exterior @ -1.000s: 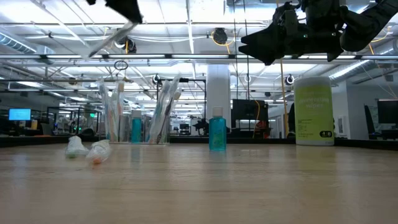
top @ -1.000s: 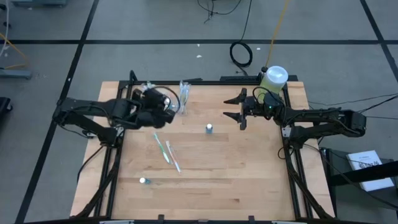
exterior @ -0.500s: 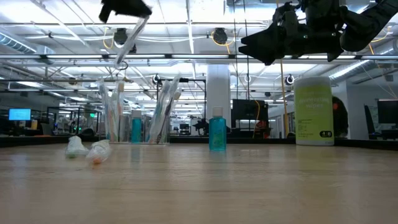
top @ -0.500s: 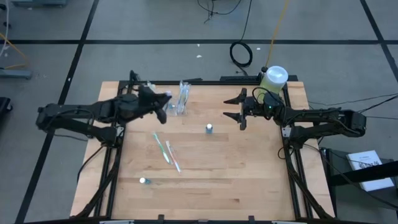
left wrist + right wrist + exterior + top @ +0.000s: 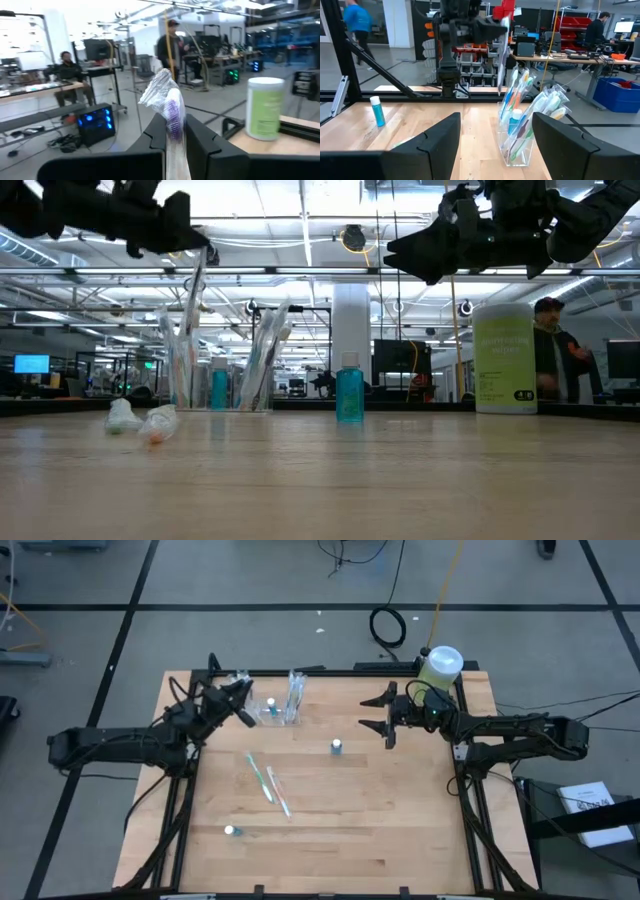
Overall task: Pick & Place toothbrushing station
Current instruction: Put the purple toothbrush into the transparent organizer
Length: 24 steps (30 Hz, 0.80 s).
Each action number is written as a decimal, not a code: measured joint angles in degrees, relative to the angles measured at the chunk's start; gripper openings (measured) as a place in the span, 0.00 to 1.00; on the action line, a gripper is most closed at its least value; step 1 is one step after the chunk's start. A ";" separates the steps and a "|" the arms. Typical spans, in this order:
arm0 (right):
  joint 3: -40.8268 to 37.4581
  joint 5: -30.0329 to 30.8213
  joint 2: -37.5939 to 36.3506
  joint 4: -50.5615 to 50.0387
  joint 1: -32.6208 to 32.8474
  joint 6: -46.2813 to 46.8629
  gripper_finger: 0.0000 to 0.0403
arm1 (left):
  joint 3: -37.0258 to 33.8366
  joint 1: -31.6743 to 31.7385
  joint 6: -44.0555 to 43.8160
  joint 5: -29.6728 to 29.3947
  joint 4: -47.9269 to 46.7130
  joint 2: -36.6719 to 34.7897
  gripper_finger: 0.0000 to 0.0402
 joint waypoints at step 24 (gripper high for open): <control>0.00 1.36 0.00 0.00 -0.01 -0.28 0.60 | -14.52 11.32 -10.73 3.35 13.69 -0.49 0.06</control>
